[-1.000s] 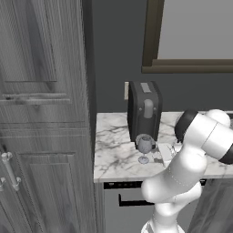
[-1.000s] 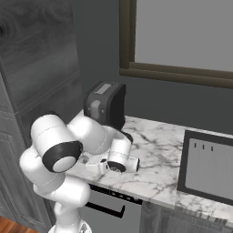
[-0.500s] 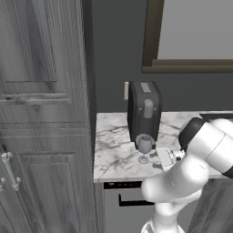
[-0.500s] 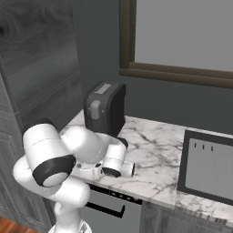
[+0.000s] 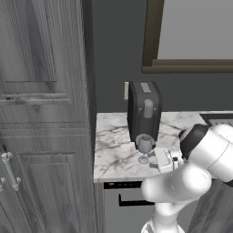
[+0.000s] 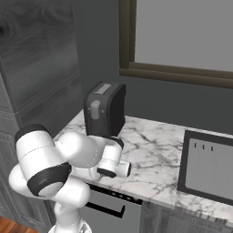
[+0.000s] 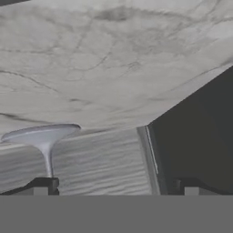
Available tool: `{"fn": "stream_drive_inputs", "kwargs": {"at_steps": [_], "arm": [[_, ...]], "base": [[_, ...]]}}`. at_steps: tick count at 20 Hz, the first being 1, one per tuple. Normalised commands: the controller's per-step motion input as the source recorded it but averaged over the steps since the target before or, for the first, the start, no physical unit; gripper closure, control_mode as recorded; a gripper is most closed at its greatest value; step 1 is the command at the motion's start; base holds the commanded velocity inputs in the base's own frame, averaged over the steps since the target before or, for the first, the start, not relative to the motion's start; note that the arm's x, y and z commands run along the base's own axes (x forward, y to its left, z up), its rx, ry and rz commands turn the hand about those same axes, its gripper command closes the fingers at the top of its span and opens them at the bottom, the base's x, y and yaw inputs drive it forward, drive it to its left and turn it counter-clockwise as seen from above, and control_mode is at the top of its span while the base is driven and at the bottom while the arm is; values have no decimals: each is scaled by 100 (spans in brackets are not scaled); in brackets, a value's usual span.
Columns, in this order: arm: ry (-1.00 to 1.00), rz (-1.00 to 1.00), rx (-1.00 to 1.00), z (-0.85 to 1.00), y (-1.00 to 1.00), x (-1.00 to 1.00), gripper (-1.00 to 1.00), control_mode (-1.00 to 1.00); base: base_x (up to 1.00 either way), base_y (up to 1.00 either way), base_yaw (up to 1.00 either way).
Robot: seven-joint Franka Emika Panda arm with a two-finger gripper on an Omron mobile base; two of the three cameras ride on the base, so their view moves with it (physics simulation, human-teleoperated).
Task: Retrieve the wine glasses from the counter and place one next to each plate.
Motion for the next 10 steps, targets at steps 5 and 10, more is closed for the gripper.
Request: {"fn": "stream_drive_inputs", "kwargs": {"at_steps": [5,10], "arm": [[1,-8,0,0,-14,22,-100,-100],[0,0,0,0,-5,29,-100,-100]], "base": [[0,0,0],[0,0,0]]}}
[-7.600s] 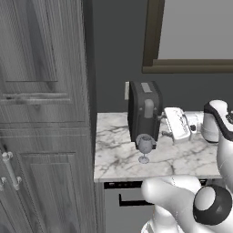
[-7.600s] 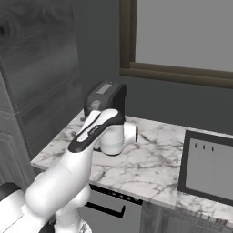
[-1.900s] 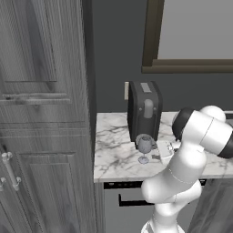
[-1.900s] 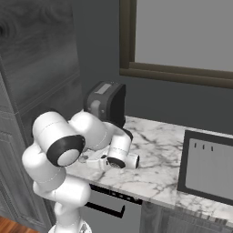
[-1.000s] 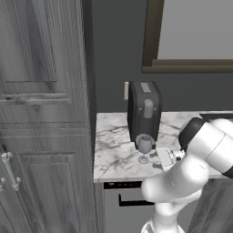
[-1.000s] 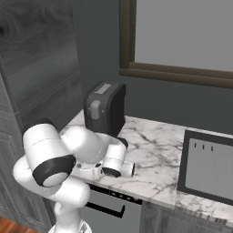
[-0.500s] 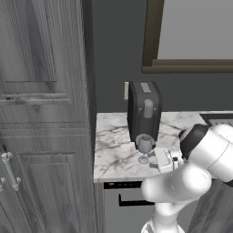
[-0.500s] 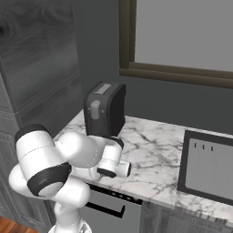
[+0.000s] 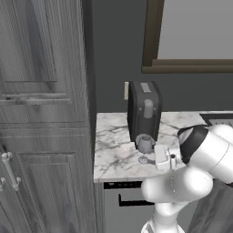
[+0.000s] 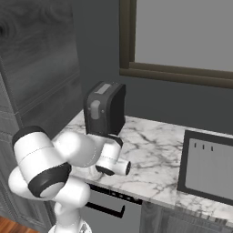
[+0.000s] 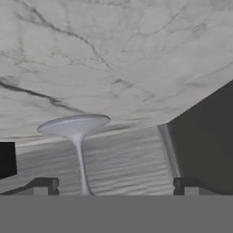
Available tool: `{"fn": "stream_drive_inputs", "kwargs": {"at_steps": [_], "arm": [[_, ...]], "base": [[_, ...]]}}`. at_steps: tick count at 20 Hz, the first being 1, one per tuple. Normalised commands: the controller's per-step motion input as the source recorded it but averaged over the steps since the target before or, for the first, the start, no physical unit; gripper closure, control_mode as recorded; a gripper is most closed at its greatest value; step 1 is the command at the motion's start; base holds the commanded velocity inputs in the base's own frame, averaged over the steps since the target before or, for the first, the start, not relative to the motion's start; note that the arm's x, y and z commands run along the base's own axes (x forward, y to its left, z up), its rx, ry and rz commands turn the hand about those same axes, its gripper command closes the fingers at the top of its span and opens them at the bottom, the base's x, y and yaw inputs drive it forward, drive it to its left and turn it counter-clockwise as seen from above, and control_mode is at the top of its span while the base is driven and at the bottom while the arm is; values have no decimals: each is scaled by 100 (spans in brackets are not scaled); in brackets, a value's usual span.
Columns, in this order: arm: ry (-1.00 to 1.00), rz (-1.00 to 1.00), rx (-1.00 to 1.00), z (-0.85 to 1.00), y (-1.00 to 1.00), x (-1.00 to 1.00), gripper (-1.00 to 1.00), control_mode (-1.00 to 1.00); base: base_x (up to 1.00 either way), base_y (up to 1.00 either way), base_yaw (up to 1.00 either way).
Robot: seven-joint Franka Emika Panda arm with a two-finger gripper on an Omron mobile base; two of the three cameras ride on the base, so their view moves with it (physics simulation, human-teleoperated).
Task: Retrieve the wine glasses from the counter and place one next to each plate.
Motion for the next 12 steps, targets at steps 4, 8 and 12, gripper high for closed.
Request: {"fn": "stream_drive_inputs", "kwargs": {"at_steps": [4,8,12], "arm": [[0,0,0,-1,0,15,-100,-100],[2,0,0,-6,0,16,-100,-100],[5,0,0,-11,0,18,-100,-100]], "base": [[0,0,0],[0,0,0],[0,0,0]]}}
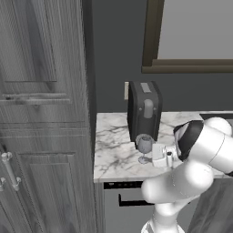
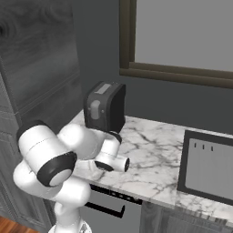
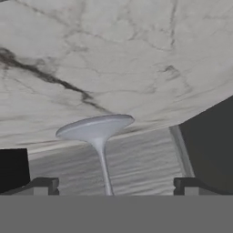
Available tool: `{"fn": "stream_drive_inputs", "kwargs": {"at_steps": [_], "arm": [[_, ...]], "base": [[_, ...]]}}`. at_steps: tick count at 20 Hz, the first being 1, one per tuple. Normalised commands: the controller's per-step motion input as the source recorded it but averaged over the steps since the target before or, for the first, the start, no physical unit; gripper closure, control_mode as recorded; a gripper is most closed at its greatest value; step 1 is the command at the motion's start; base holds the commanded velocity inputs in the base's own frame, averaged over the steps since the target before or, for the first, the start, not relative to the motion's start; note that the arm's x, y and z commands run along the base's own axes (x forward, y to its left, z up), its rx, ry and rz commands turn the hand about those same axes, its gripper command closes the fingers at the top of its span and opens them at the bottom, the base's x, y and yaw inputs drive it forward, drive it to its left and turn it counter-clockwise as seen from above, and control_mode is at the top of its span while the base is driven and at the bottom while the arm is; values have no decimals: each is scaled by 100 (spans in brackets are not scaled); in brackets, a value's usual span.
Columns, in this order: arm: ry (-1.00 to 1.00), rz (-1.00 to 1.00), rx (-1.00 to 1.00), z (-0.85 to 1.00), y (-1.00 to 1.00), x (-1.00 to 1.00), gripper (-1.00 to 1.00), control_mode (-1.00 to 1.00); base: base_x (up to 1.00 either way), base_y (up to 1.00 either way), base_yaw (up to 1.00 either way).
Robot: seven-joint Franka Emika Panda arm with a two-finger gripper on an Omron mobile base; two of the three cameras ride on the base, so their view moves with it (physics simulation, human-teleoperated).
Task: Retrieve the wine glasses from the counter and place one next to each plate.
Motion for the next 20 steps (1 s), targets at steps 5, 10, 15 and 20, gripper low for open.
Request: {"fn": "stream_drive_inputs", "kwargs": {"at_steps": [5,10,15,20], "arm": [[8,0,0,-14,0,24,-100,-100],[5,0,0,-9,2,15,-100,-100],[3,-1,0,-7,9,28,-100,-100],[4,-6,0,-7,13,36,100,-100]], "base": [[0,0,0],[0,0,0],[0,0,0],[0,0,0]]}}
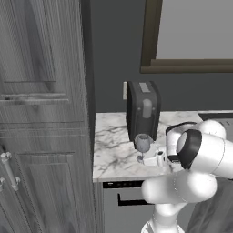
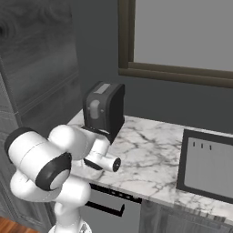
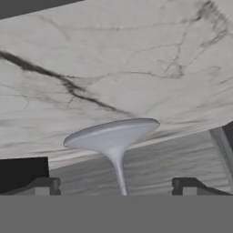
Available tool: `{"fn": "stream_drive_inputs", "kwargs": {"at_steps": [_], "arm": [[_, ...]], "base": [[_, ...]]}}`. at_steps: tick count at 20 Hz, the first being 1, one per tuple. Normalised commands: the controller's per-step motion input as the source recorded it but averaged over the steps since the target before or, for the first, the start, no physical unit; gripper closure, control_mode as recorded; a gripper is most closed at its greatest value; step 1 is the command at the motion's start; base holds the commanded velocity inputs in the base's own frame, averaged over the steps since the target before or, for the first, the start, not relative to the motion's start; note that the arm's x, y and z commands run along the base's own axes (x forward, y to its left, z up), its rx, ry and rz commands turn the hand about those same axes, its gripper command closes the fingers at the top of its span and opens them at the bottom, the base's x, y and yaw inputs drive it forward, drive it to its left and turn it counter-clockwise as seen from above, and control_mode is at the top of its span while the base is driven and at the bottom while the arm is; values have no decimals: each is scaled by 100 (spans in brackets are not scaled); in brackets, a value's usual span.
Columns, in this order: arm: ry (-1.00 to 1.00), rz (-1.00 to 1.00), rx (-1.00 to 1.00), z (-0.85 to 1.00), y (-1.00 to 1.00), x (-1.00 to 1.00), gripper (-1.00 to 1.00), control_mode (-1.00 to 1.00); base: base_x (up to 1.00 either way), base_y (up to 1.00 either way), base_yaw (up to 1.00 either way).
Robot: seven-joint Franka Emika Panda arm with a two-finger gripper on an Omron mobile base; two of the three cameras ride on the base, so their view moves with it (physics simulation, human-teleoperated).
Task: Retrieve the wine glasses from the counter and place one next to each plate.
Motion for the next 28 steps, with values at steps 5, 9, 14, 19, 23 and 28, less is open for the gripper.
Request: {"fn": "stream_drive_inputs", "kwargs": {"at_steps": [5,9,14,19,23,28], "arm": [[0,-2,0,8,0,-2,100,-100],[-4,0,0,44,0,-33,100,-100],[-18,0,-4,90,8,-48,100,-100],[-22,0,-5,100,5,-59,100,-100],[-23,0,-4,100,0,-78,100,-100],[-8,1,-2,100,0,-72,100,-100]], "base": [[0,0,0],[0,0,0],[0,0,0],[0,0,0],[0,0,0],[0,0,0]]}}
